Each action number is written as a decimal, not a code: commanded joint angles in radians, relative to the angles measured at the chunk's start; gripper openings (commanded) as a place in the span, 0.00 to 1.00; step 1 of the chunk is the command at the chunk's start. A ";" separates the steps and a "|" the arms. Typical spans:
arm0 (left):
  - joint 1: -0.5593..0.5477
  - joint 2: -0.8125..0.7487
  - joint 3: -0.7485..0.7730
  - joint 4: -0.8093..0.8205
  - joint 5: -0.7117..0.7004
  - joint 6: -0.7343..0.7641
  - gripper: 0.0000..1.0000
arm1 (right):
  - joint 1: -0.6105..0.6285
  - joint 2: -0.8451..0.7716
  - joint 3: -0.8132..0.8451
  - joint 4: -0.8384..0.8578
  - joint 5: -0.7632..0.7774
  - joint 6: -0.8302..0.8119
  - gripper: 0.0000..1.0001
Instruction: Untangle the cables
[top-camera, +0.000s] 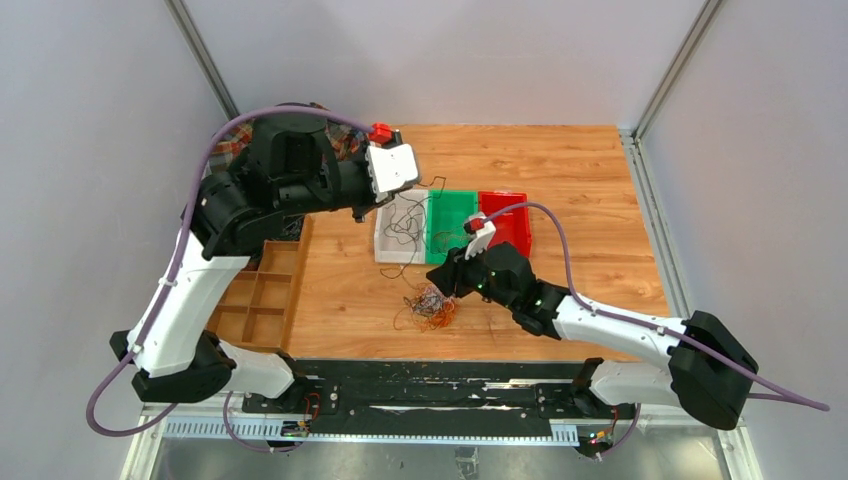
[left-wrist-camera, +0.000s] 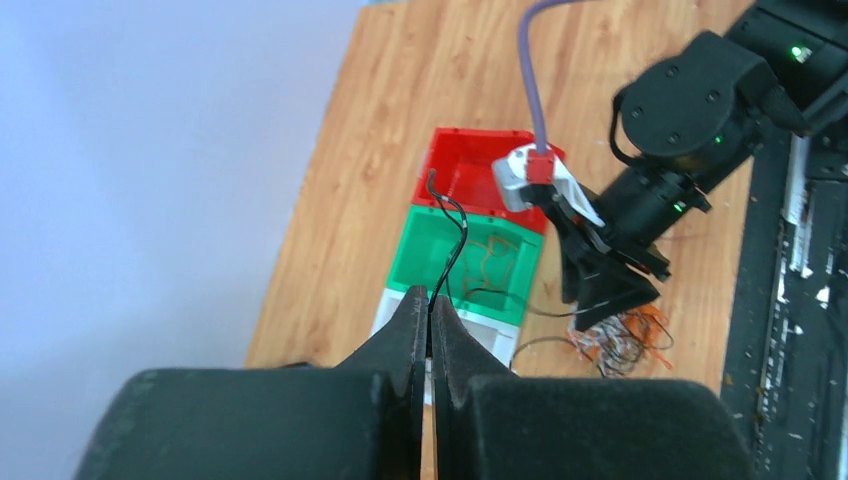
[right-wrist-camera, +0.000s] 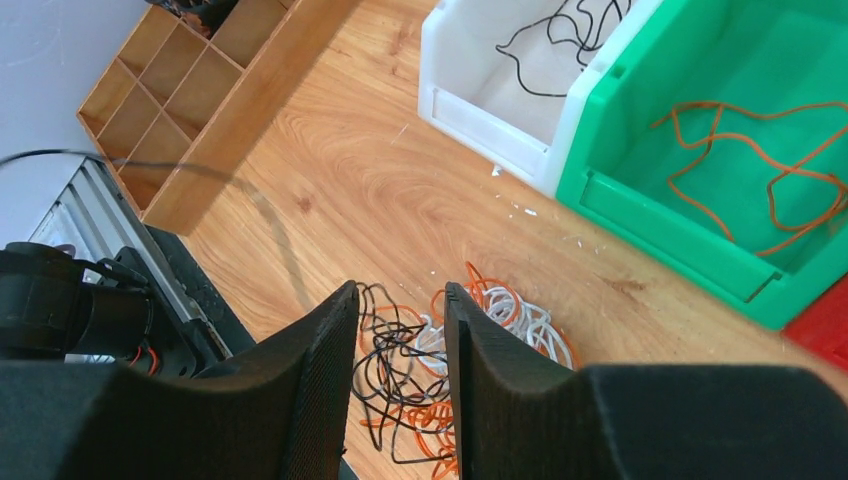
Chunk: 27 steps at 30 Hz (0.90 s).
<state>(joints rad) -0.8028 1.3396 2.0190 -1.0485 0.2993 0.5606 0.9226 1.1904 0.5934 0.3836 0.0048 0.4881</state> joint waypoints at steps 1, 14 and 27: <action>-0.009 0.021 0.085 0.011 -0.052 0.036 0.00 | 0.012 -0.006 -0.030 0.008 0.021 0.036 0.38; -0.008 0.091 0.277 0.012 -0.103 0.117 0.00 | 0.020 -0.093 -0.067 0.085 -0.054 0.012 0.62; -0.009 0.083 0.252 0.013 -0.173 0.219 0.00 | 0.049 -0.002 -0.037 0.055 -0.185 -0.080 0.62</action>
<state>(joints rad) -0.8032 1.4433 2.2967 -1.0489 0.1600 0.7383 0.9497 1.1648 0.5301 0.4603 -0.1406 0.4461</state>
